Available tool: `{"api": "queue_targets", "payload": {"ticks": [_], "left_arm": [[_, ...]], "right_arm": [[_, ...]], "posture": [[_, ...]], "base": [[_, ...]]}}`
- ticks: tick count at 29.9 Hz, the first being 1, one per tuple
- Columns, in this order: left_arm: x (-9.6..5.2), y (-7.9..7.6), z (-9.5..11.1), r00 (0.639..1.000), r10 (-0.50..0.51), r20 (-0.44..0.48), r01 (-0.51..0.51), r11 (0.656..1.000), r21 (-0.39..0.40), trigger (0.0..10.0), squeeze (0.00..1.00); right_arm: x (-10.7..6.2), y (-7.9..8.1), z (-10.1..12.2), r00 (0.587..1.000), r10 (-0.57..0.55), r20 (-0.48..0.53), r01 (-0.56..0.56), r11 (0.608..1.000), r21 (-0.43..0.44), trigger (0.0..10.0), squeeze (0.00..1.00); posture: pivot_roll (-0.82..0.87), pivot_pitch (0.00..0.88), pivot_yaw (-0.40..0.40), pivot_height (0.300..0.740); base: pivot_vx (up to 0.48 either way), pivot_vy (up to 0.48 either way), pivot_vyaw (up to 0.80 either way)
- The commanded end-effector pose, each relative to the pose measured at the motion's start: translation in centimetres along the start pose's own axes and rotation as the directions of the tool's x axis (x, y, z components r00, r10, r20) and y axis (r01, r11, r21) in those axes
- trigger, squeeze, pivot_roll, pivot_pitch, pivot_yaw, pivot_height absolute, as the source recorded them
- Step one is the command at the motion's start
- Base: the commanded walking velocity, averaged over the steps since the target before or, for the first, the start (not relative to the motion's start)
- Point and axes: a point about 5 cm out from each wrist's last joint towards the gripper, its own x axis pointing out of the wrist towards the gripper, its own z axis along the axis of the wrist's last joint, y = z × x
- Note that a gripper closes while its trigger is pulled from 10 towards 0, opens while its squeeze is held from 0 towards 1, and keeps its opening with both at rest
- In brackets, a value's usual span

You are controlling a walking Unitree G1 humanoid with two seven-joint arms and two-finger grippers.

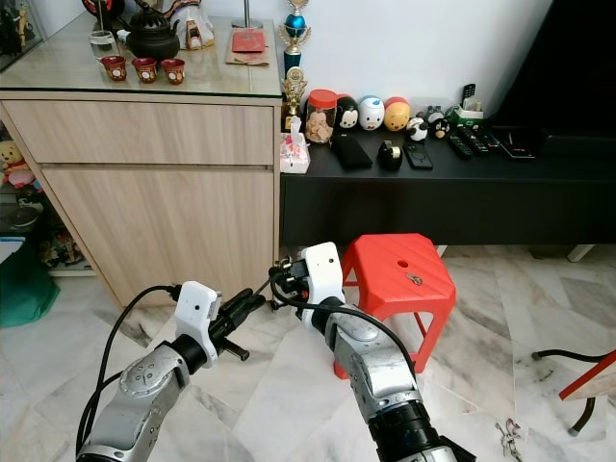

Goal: Hang keys on a hook

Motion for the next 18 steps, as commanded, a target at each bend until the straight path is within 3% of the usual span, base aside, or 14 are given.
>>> {"api": "queue_targets", "payload": {"ticks": [1, 10, 11, 12, 17, 18], "left_arm": [[-0.82, 1.49, 0.43, 0.997, 0.076, 0.016, -0.075, 0.997, -0.014, 0.0, 0.0], [-0.81, 1.5, 0.41, 0.997, 0.076, 0.016, -0.076, 0.997, -0.015, 0.0, 0.0], [-0.8, 1.5, 0.41, 0.997, 0.076, 0.015, -0.075, 0.997, -0.014, 0.0, 0.0], [-0.8, 1.5, 0.41, 0.997, 0.076, 0.015, -0.075, 0.997, -0.014, 0.0, 0.0], [-0.79, 1.47, 0.4, 0.997, 0.075, 0.014, -0.075, 0.997, -0.014, 0.0, 0.0], [-0.78, 1.45, 0.38, 0.997, 0.075, 0.013, -0.075, 0.997, -0.014, 0.0, 0.0]], "right_arm": [[-1.19, -2.81, -0.47, 0.994, -0.11, -0.015, 0.11, 0.994, 0.01, 10.0, 0.0], [-1.09, -2.61, -0.44, 0.996, -0.093, -0.014, 0.093, 0.996, 0.013, 10.0, 0.0], [-1.06, -2.49, -0.43, 0.997, -0.082, -0.015, 0.082, 0.997, 0.014, 10.0, 0.87], [-1.05, -2.43, -0.41, 0.997, -0.079, -0.014, 0.08, 0.997, 0.014, 10.0, 1.0], [-1.02, -2.47, -0.28, 0.996, -0.093, -0.006, 0.093, 0.996, 0.007, 10.0, 0.88], [-1.0, -2.46, -0.14, 0.996, -0.095, 0.003, 0.095, 0.995, 0.006, 10.0, 0.0]], "posture": [[0.09, 0.0, -0.126, 0.74], [0.09, 0.0, -0.128, 0.74], [0.09, 0.0, -0.128, 0.74], [0.09, 0.0, -0.128, 0.74], [0.09, 0.0, -0.128, 0.74], [0.09, 0.0, -0.127, 0.74]], "base": [[0.0, 0.0, 0.0], [0.0, 0.0, 0.0], [0.0, 0.0, 0.0], [0.0, 0.0, 0.0], [0.0, 0.0, 0.0], [0.0, 0.0, 0.0]]}}
